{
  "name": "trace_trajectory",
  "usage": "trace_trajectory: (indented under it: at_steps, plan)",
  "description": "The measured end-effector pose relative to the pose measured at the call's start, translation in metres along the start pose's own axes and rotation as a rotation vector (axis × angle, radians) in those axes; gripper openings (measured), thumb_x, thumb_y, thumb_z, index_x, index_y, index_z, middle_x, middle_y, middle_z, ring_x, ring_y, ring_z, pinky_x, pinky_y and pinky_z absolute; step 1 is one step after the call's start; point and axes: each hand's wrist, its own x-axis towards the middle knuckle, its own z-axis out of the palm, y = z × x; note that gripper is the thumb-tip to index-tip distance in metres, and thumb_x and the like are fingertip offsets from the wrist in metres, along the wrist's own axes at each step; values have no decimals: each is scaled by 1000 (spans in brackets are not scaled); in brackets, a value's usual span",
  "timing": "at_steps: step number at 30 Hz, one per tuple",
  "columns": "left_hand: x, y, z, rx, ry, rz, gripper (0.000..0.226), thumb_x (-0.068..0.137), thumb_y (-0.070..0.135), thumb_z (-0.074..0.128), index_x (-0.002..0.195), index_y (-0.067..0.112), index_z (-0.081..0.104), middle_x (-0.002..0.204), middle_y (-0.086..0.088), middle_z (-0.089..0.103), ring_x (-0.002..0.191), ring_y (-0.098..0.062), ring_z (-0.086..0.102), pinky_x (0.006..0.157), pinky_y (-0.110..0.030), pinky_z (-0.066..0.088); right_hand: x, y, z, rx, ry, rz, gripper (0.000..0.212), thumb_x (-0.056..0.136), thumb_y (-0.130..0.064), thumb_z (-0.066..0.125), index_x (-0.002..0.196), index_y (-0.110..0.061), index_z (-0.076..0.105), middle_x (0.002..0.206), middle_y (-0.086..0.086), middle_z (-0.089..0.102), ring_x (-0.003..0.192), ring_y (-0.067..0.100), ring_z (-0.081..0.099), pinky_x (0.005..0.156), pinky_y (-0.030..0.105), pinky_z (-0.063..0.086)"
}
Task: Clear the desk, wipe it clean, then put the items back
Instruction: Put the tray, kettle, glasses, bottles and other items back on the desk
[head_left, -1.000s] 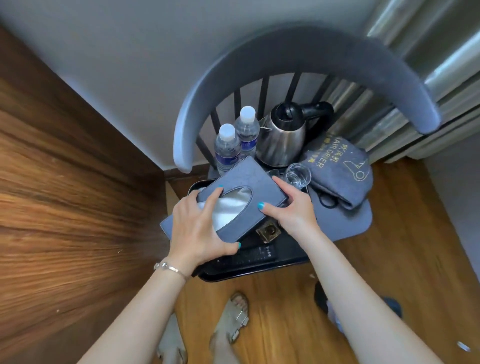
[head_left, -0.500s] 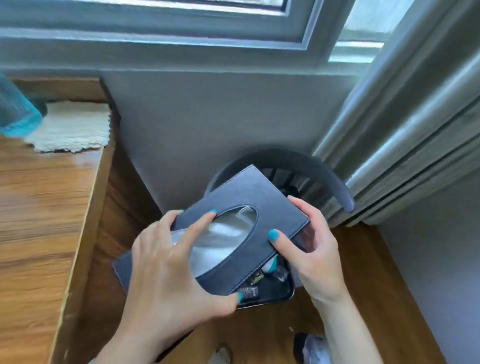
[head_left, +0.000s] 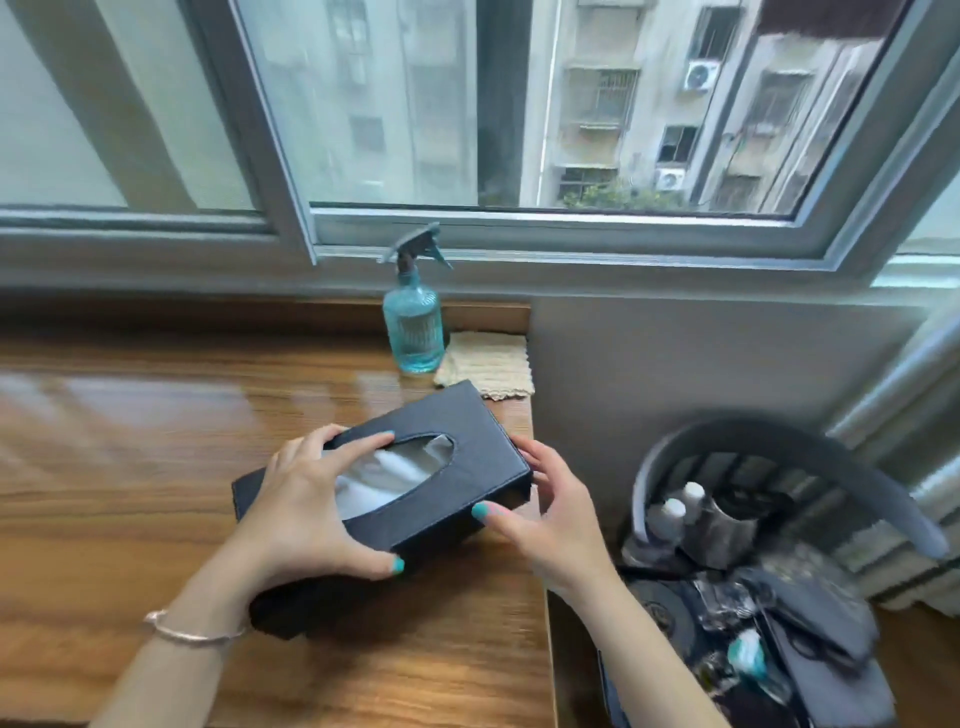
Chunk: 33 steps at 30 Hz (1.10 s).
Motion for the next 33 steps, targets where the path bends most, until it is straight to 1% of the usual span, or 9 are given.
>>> trace_trajectory:
  at_steps: [2, 5, 11, 14, 18, 22, 25, 28, 33]
  plan:
    - [8, -39, -3, 46, 2, -37, 110, 28, 74, 68, 131, 64, 30, 150, 0, 26, 137, -21, 19, 112, -37, 20, 16, 4, 40, -62, -43, 24, 76, 69, -26, 86, 136, -29, 51, 126, -16, 62, 117, 3, 55, 106, 31, 44]
    - [18, -86, -7, 77, 19, -105, 117, 27, 76, 67, 138, 57, 33, 150, -3, 28, 137, -24, 21, 113, -37, 20, 38, -2, 85, -184, -106, 46, 74, 78, -24, 81, 143, -24, 45, 135, -11, 54, 126, 6, 47, 104, 16, 34]
    - [54, -142, -26, 79, 149, -215, 116, 31, 84, 61, 140, 54, 35, 148, -4, 34, 134, -25, 29, 110, -40, 25, 106, -16, 146, -550, -98, 62, 71, 86, -56, 61, 147, -48, 26, 140, -7, 53, 128, 23, 47, 99, 43, 45]
    - [85, -154, -35, 123, 190, -279, 109, 46, 81, 71, 143, 50, 31, 151, -8, 31, 136, -30, 27, 111, -43, 25, 135, -22, 172, -543, -122, 87, 74, 89, -53, 58, 149, -48, 14, 142, -2, 51, 128, 24, 47, 100, 46, 44]
    - [120, -162, -41, 119, 223, -338, 111, 52, 84, 65, 147, 44, 26, 155, -13, 25, 142, -34, 21, 115, -50, 19, 138, -26, 189, -433, -182, 7, 79, 89, -41, 65, 152, -41, 16, 152, -4, 40, 139, 17, 36, 112, 42, 36]
    - [124, -142, -45, 134, 329, -178, 118, 60, 85, 59, 154, 34, 10, 162, -11, 7, 149, -31, 5, 120, -50, 6, 115, -26, 174, -356, -209, -66, 81, 88, -32, 69, 152, -41, 20, 153, -8, 38, 141, 12, 31, 116, 34, 29]
    - [103, -100, -26, 91, 402, 66, 99, 73, 75, 56, 153, 35, 14, 163, -3, 7, 150, -23, 0, 120, -44, 1, 92, -18, 139, -258, -152, -79, 77, 88, -24, 70, 151, -34, 27, 148, -9, 44, 136, 4, 37, 109, 19, 31]
    - [79, -45, 9, -30, 271, 155, 90, 81, 64, 56, 152, 40, 8, 162, 7, 1, 149, -14, -8, 119, -37, -3, 64, -7, 92, -165, -9, -19, 70, 88, -18, 70, 148, -30, 36, 130, -10, 57, 118, -2, 52, 93, 8, 37]
    - [49, 41, 84, -234, 76, 191, 82, 82, 60, 47, 153, 34, 15, 160, 9, 17, 147, -9, 5, 119, -29, 8, -2, 33, 5, -55, 158, 87, 56, 88, -7, 68, 136, -30, 49, 114, -15, 61, 100, 1, 61, 87, 15, 48]
